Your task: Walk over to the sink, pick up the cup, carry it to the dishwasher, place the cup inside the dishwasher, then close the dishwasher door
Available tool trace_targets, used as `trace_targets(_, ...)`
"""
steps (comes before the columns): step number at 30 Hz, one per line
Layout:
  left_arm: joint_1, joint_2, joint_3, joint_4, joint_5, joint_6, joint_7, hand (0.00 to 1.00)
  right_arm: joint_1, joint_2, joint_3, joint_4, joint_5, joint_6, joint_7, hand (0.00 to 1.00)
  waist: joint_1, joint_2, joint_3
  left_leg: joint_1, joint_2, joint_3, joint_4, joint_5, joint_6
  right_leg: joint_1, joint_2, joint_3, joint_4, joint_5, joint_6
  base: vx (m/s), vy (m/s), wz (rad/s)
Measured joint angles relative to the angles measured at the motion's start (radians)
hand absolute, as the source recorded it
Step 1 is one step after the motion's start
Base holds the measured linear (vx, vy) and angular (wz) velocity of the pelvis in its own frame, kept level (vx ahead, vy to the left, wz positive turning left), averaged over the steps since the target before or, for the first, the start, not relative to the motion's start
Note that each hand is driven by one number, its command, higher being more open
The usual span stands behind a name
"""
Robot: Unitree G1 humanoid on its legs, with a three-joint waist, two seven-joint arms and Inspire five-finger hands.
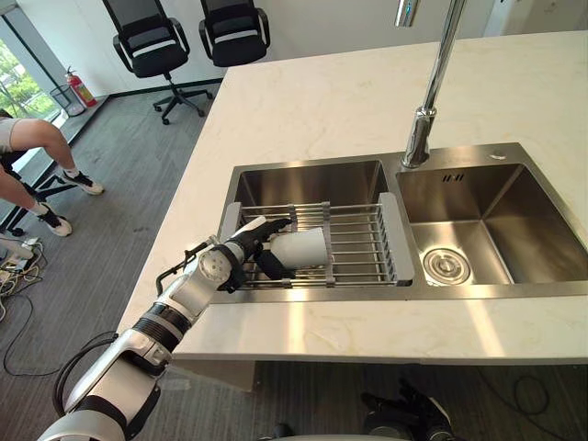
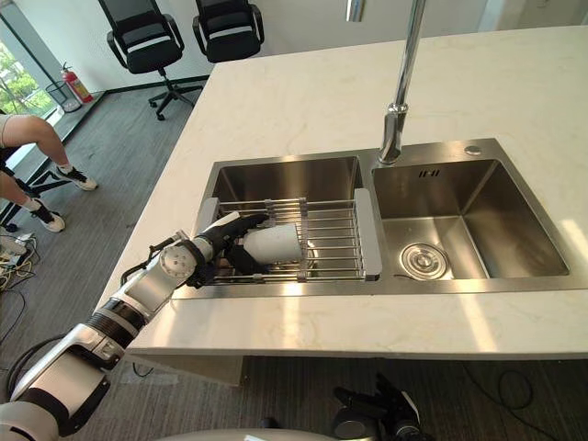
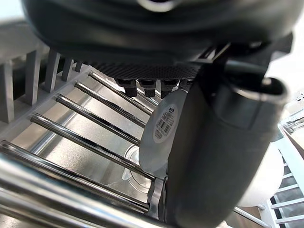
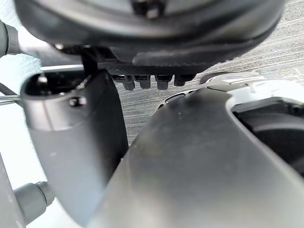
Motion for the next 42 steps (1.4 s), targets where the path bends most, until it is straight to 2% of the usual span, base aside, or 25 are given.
trace_targets(2, 0.001, -0.009, 0.004, 0.007, 0.008, 0.0, 0.004, 1.0, 0.0, -0.001, 0.002, 0.0, 0.0, 0.0, -0.002, 1.0, 0.0, -0.001, 0.001, 0.0, 0.0, -0.001, 0.0, 0.002, -0.001, -0.004, 0.0, -0.001, 0.003, -0.003, -0.001, -0.02, 0.0, 0.01)
trace_targets(6, 0.001, -0.031, 0.014, 0.008, 0.173, -0.019, 0.005, 1.0, -0.002, -0.002, 0.003, -0.005, -0.001, 0.003, -0.006, 1.0, -0.001, -0.002, 0.009, 0.0, 0.001, -0.001, 0.0, 0.005, -0.001, -0.008, -0.001, 0.0, 0.013, -0.01, -0.003, -0.01, 0.0, 0.0)
trace_targets(7, 0.001, -0.037, 0.022, 0.014, 0.201, -0.028, 0.006, 0.0, -0.003, -0.002, 0.004, -0.006, -0.001, 0.003, -0.007, 1.0, -0.001, -0.003, 0.012, 0.0, 0.001, -0.001, 0.0, 0.006, -0.001, -0.008, -0.001, 0.0, 0.014, -0.013, -0.005, 0.0, 0.0, 0.0)
trace_targets(10, 0.001, -0.048, 0.034, 0.026, 0.222, -0.042, 0.011, 0.0, -0.003, -0.004, 0.006, -0.006, -0.001, 0.003, -0.009, 1.0, -0.001, -0.003, 0.013, 0.0, 0.001, -0.002, 0.0, 0.007, -0.001, -0.008, -0.001, -0.001, 0.014, -0.014, -0.007, 0.0, 0.0, 0.0)
trace_targets(18, 0.0, -0.054, 0.032, 0.025, 0.26, -0.06, 0.107, 0.0, -0.011, -0.012, 0.023, -0.007, 0.0, 0.012, -0.01, 1.0, -0.007, -0.002, 0.014, -0.003, 0.001, -0.004, 0.0, 0.007, -0.001, -0.007, -0.001, -0.006, 0.014, -0.01, -0.004, 0.0, 0.0, 0.0)
trace_targets(27, -0.001, -0.051, 0.001, 0.015, 0.215, -0.054, 0.113, 0.0, -0.014, -0.012, 0.024, -0.006, 0.0, 0.019, -0.009, 1.0, -0.01, -0.002, 0.014, -0.004, 0.003, -0.005, 0.0, 0.011, 0.004, -0.002, 0.001, -0.012, 0.015, -0.01, -0.005, 0.0, 0.0, 0.0)
trace_targets(38, 0.001, -0.029, -0.028, 0.003, 0.061, -0.067, 0.162, 0.0, -0.01, -0.012, 0.026, -0.004, 0.001, 0.02, -0.01, 1.0, 0.001, -0.004, 0.015, -0.003, 0.027, -0.02, -0.007, 0.02, 0.018, 0.011, 0.027, -0.028, -0.004, 0.002, -0.018, -0.01, -0.006, 0.02)
trace_targets(42, 0.016, -0.015, -0.023, -0.054, -0.032, -0.113, 0.196, 0.0, -0.003, -0.012, 0.026, -0.003, 0.003, 0.02, -0.01, 1.0, 0.013, -0.007, 0.014, -0.002, 0.035, -0.026, -0.007, 0.02, 0.018, 0.021, 0.037, -0.036, -0.017, 0.007, -0.021, 0.0, -0.008, 0.02)
